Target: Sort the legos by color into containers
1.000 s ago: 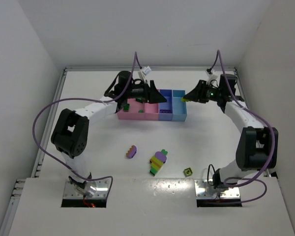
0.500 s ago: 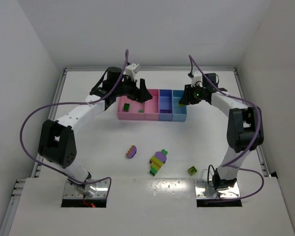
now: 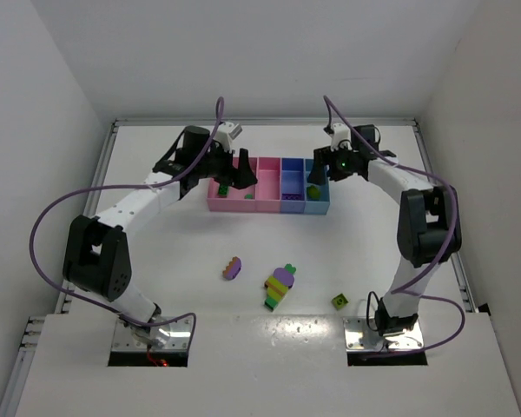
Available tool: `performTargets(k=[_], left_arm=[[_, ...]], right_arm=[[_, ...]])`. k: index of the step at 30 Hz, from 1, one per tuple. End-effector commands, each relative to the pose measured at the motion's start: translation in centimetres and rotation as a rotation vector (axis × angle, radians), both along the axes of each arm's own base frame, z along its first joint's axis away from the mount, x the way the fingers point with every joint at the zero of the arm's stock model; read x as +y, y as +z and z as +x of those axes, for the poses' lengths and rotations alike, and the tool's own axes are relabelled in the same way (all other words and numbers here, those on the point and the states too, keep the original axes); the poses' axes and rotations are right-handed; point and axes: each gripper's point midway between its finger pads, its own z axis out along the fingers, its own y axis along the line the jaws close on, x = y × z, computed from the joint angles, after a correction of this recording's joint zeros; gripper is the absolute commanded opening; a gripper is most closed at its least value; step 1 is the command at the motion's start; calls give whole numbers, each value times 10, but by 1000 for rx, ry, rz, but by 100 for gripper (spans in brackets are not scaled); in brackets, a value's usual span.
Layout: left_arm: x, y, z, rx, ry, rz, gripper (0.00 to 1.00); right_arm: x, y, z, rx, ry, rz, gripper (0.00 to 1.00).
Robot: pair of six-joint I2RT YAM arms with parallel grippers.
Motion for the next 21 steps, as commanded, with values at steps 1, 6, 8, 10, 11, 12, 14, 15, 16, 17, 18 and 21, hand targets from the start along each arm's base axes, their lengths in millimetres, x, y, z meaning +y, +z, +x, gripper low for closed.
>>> performTargets(k=[1,6,8,10,11,12,14,15,16,17,18,21], left_arm=[[8,21,3,-69,19,1,83],[13,18,3,-85,27,33,83],[18,16,4,-97,44,55,83],[22,11,2,-97,39,86,83],[28,11,7,-98,62,94,82],[29,9,5,-87,62,98,82],[34,3,6,-79,57,123,81],[32,3,4,-69,35,125,81],[22,7,-1,-92,-22,130,81],[6,10,-14,-98,-120,94,80],[-7,10,-25,-104,-195,82,77],[-56,6,-89,-159,-517,42,75]], right_arm=[[6,51,-1,-113,57,28,79],[0,82,-88,-73,315,6,72],[-6,87,-133,-121,482,-97,68],[-21,70,-188,15,565,-175,66],[-29,62,-208,21,628,-223,66],[-38,54,-234,103,658,-243,66],[-54,39,-262,172,731,-325,65],[-64,35,-274,223,740,-365,65],[-68,30,-282,247,749,-377,63],[-72,31,-284,233,732,-393,63],[-74,32,-281,209,716,-399,63],[-79,33,-267,162,578,-424,63]])
